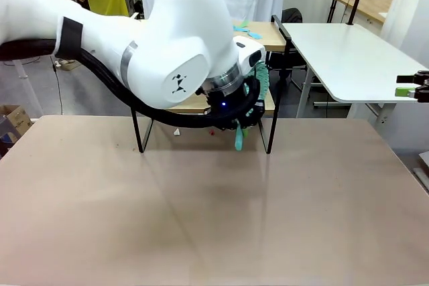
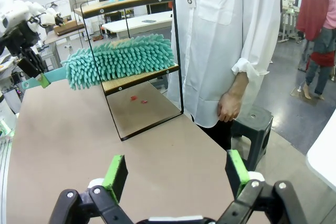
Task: Clean the shelf.
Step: Clean the specific section of the Shelf indicated by the human with the Duster.
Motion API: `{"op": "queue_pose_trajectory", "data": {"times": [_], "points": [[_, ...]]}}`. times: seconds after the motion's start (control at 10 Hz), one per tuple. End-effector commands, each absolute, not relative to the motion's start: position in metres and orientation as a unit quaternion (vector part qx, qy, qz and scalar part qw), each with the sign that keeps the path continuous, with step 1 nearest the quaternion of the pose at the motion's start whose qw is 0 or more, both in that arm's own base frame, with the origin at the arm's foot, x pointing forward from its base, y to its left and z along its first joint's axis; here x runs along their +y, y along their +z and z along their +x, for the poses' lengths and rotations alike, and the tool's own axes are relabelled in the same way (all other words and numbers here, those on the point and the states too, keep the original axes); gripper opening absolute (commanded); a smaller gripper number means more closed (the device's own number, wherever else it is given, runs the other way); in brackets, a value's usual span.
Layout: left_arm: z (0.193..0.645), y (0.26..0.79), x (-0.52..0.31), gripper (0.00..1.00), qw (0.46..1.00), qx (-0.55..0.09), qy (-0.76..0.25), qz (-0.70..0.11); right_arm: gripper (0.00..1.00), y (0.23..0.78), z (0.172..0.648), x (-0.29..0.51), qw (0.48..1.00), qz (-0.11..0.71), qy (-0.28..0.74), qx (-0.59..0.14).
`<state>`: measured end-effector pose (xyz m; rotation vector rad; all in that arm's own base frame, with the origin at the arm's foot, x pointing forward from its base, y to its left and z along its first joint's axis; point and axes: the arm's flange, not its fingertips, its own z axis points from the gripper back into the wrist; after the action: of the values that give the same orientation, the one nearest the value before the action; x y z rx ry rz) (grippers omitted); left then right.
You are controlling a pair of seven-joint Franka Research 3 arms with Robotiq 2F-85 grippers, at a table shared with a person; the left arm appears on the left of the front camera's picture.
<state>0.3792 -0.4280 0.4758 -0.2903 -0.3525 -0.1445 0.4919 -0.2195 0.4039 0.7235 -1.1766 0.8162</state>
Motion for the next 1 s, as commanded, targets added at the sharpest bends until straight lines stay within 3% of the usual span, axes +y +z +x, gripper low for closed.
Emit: {"op": "queue_pose_trajectory", "data": {"times": [0.0, 0.9], "points": [[0.379, 0.486, -0.403, 0.13, 0.979, -0.149, -0.064, -0.122, 1.0, 0.407, 0.492, -0.218, 0.694, 0.323, 0.369, -0.527], [0.367, 0.491, -0.322, 0.13, 0.992, -0.106, -0.021, 0.073, 1.0, 0.407, 0.492, -0.218, 0.694, 0.323, 0.369, -0.527]]}}
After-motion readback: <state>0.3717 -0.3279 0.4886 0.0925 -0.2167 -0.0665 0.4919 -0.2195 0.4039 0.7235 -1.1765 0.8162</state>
